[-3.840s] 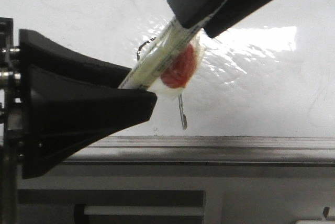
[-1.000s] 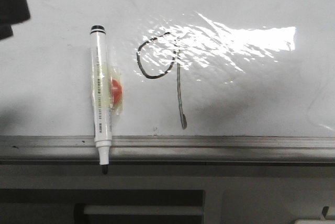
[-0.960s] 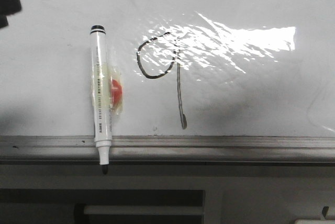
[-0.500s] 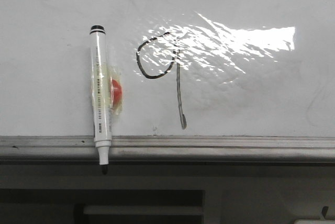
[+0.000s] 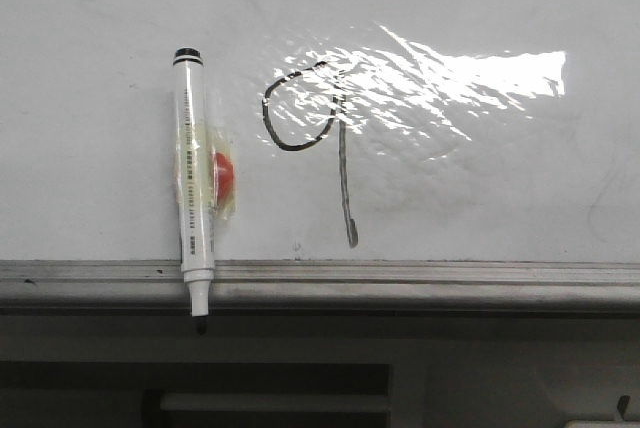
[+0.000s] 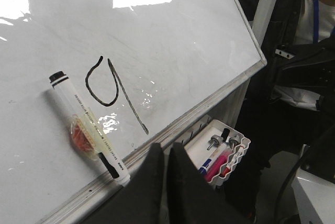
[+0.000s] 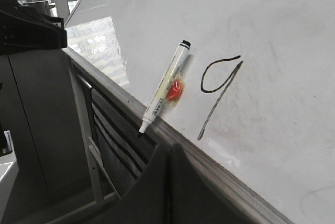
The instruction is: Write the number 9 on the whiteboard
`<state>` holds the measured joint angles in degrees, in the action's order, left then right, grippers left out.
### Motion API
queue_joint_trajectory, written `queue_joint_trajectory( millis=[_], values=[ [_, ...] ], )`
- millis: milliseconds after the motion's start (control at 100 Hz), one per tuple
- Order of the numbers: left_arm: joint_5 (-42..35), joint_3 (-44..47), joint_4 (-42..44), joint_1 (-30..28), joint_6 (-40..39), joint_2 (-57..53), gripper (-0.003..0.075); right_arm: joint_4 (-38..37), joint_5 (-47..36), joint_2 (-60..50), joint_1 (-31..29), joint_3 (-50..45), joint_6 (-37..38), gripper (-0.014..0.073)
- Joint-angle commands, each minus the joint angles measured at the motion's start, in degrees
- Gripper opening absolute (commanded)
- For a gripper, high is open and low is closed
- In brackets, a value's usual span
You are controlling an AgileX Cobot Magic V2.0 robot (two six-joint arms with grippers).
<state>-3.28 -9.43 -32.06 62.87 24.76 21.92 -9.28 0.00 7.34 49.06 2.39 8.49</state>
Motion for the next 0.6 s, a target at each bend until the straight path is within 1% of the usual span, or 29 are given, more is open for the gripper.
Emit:
queue_joint_trajectory(
  millis=[0, 320, 400, 440, 470, 500, 520, 560, 590],
  values=[
    [-3.3, -1.51, -0.31, -0.05, -0.1, 0.35, -0.002, -0.55, -4.59, 0.54, 0.03, 1.38, -0.47, -0.0061],
    [-3.3, -1.43, -0.31, -0.05, -0.1, 0.35, -0.002, -0.55, -4.59, 0.54, 0.03, 1.38, -0.47, -0.0061],
    [-5.53, 0.29, 0.75, -0.47, -0.1, 0.35, -0.002, -0.55, -4.59, 0.54, 0.03, 1.38, -0.47, -0.0061],
    [-7.3, 1.66, 4.81, -1.45, -0.1, 0.35, -0.002, -0.55, -4.59, 0.54, 0.03, 1.38, -0.47, -0.0061],
    [-8.24, 3.2, 10.05, -2.52, -0.1, 0.35, -0.002, -0.55, -4.59, 0.54, 0.03, 1.38, -0.47, -0.0061],
    [-9.28, 4.38, 17.81, -3.95, -0.1, 0.35, -0.002, -0.55, -4.59, 0.54, 0.03, 1.38, -0.47, -0.0061],
    [-9.69, 5.2, 21.49, -5.24, -0.62, 0.24, -0.002, -0.55, -4.59, 0.54, 0.03, 1.38, -0.47, -0.0061],
    [-11.37, 6.68, 22.83, -8.32, -3.6, -0.2, -0.002, -0.55, -4.59, 0.54, 0.03, 1.38, -0.47, -0.0061],
    [-11.85, 7.51, 22.55, -10.5, -8.24, -0.79, -0.002, -0.55, -4.59, 0.54, 0.03, 1.38, -0.47, -0.0061]
  ],
)
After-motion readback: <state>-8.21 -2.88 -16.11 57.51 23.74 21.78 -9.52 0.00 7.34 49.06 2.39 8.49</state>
